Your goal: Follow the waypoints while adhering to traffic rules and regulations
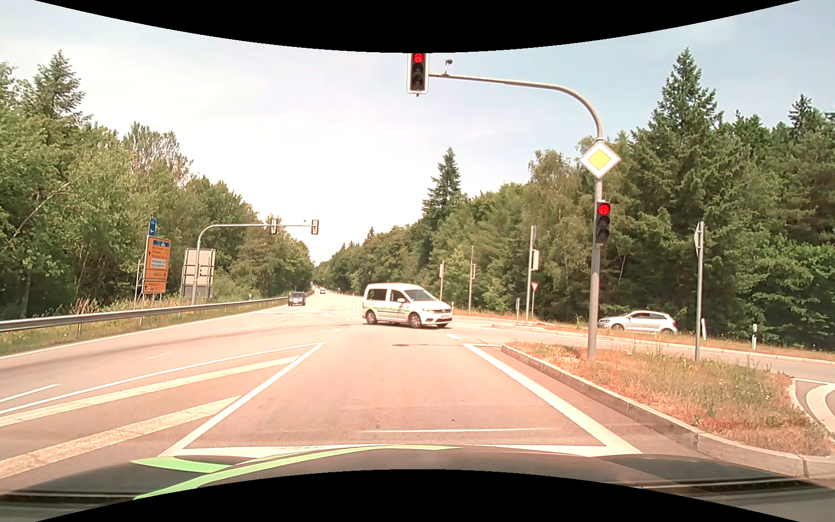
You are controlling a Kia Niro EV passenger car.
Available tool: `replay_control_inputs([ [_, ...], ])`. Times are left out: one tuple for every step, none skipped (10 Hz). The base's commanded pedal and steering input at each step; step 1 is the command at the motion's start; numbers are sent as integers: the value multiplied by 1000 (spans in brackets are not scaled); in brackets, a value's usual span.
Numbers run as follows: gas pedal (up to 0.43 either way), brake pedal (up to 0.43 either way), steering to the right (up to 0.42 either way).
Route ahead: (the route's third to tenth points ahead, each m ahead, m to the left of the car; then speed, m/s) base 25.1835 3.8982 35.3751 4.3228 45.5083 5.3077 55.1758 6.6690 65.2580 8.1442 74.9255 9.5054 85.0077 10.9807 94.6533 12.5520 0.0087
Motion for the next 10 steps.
replay_control_inputs([
  [0,262,-15],
  [0,262,-14],
  [0,262,-15],
  [0,262,-15],
  [0,262,-15],
  [0,262,-15],
  [0,262,-14],
  [0,262,-15],
  [0,262,-15],
  [0,262,-15],
])
